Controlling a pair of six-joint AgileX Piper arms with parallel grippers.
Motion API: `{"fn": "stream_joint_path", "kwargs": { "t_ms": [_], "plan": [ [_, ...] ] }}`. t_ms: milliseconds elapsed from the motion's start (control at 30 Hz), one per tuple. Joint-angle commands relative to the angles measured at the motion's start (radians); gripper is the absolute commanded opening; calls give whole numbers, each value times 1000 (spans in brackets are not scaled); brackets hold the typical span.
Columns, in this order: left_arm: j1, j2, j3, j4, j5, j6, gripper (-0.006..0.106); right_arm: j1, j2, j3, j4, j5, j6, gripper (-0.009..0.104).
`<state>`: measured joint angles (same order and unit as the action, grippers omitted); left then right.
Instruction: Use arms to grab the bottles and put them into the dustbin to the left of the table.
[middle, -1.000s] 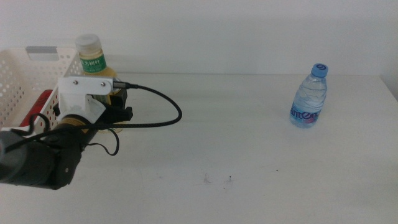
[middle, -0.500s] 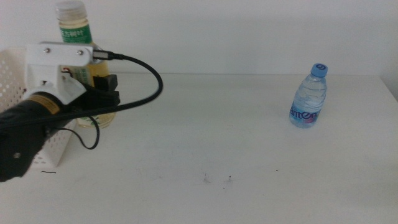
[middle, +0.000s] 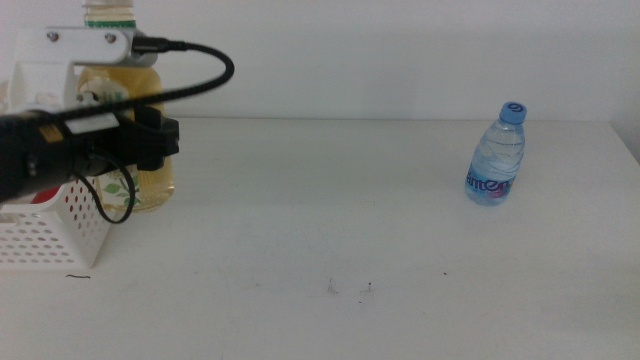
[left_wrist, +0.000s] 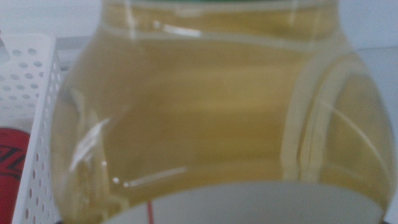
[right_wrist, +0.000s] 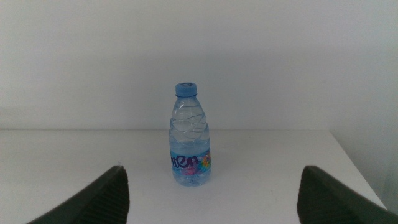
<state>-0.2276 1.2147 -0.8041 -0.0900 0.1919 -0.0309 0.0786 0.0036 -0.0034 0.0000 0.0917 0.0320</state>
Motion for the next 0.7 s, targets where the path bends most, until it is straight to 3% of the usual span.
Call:
{"fn": "stream_joint_path", "kwargs": {
  "t_ms": [0, 267, 667],
  "plan": [
    [-2, -23, -60, -17, 7, -8, -1, 0, -4, 3, -6, -8, -4, 93],
    [8, -6, -263, -17, 297, 60, -1, 0, -4, 3, -6, -8, -4, 93],
    [198, 133, -524, -41, 638, 187, -1, 0, -4, 3, -6, -8, -4, 93]
  ]
}}
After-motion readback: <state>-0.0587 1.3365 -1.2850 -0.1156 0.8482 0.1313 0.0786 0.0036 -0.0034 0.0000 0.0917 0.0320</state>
